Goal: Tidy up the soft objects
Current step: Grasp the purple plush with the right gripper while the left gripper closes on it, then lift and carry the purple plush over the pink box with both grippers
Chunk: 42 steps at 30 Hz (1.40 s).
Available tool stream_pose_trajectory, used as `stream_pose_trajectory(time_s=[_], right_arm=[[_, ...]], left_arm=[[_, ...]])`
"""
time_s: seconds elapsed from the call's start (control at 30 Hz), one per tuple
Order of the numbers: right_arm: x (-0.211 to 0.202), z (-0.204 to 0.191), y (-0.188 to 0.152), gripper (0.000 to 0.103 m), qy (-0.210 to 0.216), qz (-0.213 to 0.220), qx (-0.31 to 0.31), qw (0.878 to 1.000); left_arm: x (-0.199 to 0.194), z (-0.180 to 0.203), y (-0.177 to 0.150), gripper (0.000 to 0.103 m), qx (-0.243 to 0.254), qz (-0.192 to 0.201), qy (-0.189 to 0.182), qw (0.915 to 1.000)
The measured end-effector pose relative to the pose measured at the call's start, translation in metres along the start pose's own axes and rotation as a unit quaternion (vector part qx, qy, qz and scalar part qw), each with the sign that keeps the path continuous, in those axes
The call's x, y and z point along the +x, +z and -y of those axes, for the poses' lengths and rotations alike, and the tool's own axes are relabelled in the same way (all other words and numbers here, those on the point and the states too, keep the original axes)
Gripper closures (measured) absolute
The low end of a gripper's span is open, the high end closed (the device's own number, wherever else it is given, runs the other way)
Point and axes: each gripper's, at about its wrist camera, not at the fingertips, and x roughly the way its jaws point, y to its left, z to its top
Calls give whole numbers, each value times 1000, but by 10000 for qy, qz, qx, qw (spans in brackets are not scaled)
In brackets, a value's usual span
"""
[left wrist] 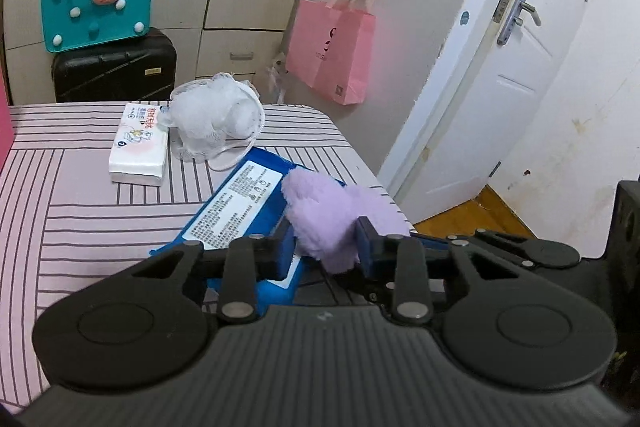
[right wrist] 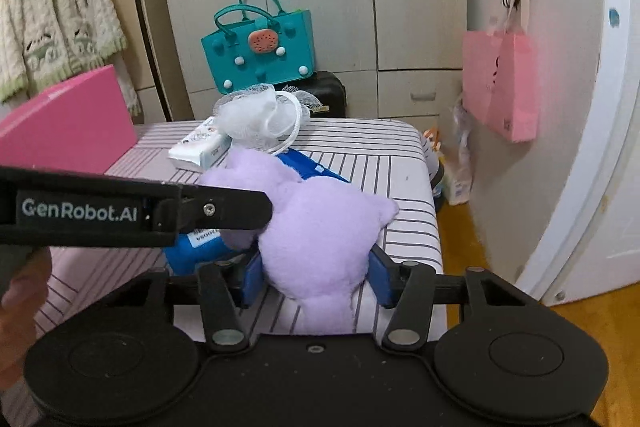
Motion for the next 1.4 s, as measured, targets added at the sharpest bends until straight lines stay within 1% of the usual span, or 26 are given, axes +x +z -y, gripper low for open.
stream_pose_trajectory(time_s=[0.1, 0.37, 0.57, 0.67, 0.77, 1.07, 1.13, 1.27, 1.4], right_arm=[[-3, -2, -1, 46, -68, 41, -90, 9999], [-12, -9, -6, 46, -110, 50, -92, 9999], [-29, -24, -14, 45, -186, 123, -112, 9997], [-34, -32, -19, 45, -123, 61, -69, 9999], [-37, -41, -25, 45, -99, 6, -121, 9999], [-57, -64, -35, 45, 1, -88, -306, 9995], [-64, -66, -36, 45, 22, -88, -305, 9995], [-72, -72, -40, 45, 151, -140, -337, 9992], [-75, -81, -43, 45, 240, -196, -286, 9991]], left_arm=[[-1, 1, -2, 73, 2, 8, -17, 10000], [-8, 4, -7, 73, 84, 49, -20, 10000], [-25, 6, -15, 73, 100, -2, -82, 9999], [-35, 9, -20, 73, 187, 12, -14, 9998], [-42, 10, -22, 73, 239, -143, 116, 9995], [-70, 3, -37, 73, 154, -361, 177, 9991], [-75, 4, -37, 73, 167, -499, 186, 9984], [-84, 7, -36, 74, 542, -818, 116, 9951], [-93, 2, -39, 74, 632, -1064, 74, 9923]])
